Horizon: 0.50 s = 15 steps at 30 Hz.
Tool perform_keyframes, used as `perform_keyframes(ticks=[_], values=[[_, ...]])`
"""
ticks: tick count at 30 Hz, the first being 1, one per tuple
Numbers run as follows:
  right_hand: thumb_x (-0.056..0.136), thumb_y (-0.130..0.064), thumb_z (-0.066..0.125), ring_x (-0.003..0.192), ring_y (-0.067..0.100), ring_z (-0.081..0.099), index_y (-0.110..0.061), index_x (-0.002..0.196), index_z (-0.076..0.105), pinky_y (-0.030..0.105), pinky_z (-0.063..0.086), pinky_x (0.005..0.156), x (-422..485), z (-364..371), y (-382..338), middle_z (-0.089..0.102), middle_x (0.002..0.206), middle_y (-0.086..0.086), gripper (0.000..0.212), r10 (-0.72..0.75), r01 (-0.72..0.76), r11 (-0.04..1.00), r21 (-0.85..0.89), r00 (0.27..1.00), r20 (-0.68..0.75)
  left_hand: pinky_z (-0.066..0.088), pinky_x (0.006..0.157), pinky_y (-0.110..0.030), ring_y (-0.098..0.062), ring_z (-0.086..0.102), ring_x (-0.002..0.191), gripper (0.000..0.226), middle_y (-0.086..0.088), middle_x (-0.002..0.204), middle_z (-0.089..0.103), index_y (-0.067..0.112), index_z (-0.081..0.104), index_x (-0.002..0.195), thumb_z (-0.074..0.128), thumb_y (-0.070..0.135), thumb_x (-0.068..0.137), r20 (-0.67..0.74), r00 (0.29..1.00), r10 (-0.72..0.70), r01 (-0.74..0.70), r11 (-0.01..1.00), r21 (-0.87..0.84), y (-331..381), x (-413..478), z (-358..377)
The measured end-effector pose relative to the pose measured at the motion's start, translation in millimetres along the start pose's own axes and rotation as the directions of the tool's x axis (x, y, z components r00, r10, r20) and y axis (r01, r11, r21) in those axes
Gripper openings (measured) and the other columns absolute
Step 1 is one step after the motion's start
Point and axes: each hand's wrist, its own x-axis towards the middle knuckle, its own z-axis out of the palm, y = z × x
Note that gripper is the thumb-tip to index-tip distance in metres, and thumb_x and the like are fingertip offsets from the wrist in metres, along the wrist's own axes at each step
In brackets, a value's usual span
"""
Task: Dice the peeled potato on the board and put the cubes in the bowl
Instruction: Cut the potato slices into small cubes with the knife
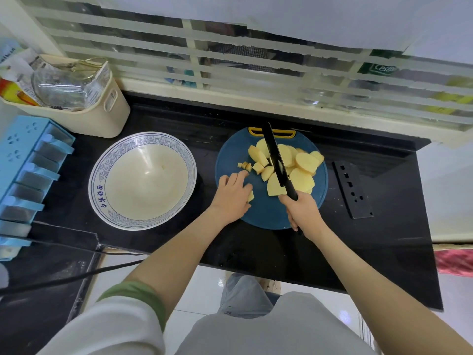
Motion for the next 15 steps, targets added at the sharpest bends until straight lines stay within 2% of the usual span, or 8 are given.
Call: perform_keyframes(ticks=[4, 7, 9, 12, 15], values=[[0.095, -0.023, 0.054, 0.032, 0.016, 0.033, -0.013, 0.075, 0.040, 0.026, 0.035, 0.040, 1, 0, 2, 0.040, 0.048, 0.006, 0.027, 0.005, -0.005, 1.000, -0.005, 1.000, -0.002, 0.024, 0.101, -0.039, -0.027, 0.030, 0.130, 0.045, -0.008, 0.148, 0.024, 0.012, 0.054, 0.125, 0.061, 0.039, 0.089, 0.025, 0.996, -0.081, 0.083, 0.991, -0.106, 7, 3, 2], [0.095, -0.024, 0.054, 0.033, 0.018, 0.035, -0.013, 0.076, 0.040, 0.027, 0.037, 0.043, 0, 0, 3, 0.041, 0.049, 0.007, 0.026, 0.009, -0.009, 1.000, -0.018, 1.000, 0.003, 0.027, 0.099, -0.038, -0.026, 0.034, 0.127, 0.042, -0.008, 0.146, 0.030, 0.009, 0.056, 0.120, 0.062, 0.035, 0.088, 0.011, 0.993, -0.121, 0.122, 0.985, -0.123, 13, 4, 6], [0.095, -0.024, 0.053, 0.033, 0.018, 0.035, -0.012, 0.076, 0.041, 0.028, 0.038, 0.044, 0, 1, 4, 0.041, 0.049, 0.008, 0.026, 0.000, 0.000, 1.000, -0.020, 1.000, 0.001, 0.036, 0.092, -0.038, -0.025, 0.045, 0.117, 0.032, -0.007, 0.136, 0.043, 0.009, 0.063, 0.108, 0.067, 0.028, 0.082, -0.031, 0.989, -0.142, 0.137, 0.984, -0.117, 16, 3, 10], [0.096, -0.024, 0.053, 0.032, 0.017, 0.035, -0.011, 0.077, 0.043, 0.027, 0.038, 0.042, -1, 2, 3, 0.042, 0.049, 0.008, 0.025, -0.012, 0.013, 1.000, -0.018, 1.000, 0.004, 0.045, 0.076, -0.036, -0.022, 0.057, 0.096, 0.026, -0.004, 0.111, 0.060, 0.011, 0.070, 0.086, 0.077, 0.027, 0.066, -0.088, 0.986, -0.145, 0.136, 0.986, -0.102, 19, 1, 10], [0.097, -0.024, 0.054, 0.031, 0.016, 0.036, -0.011, 0.079, 0.044, 0.028, 0.038, 0.042, -1, 6, 4, 0.042, 0.050, 0.007, 0.024, -0.016, 0.016, 1.000, -0.019, 1.000, 0.007, 0.045, 0.083, -0.039, -0.024, 0.058, 0.095, 0.029, -0.005, 0.104, 0.062, 0.010, 0.069, 0.089, 0.075, 0.028, 0.067, -0.203, 0.970, -0.133, 0.097, 0.979, -0.179, 21, 5, 5]])
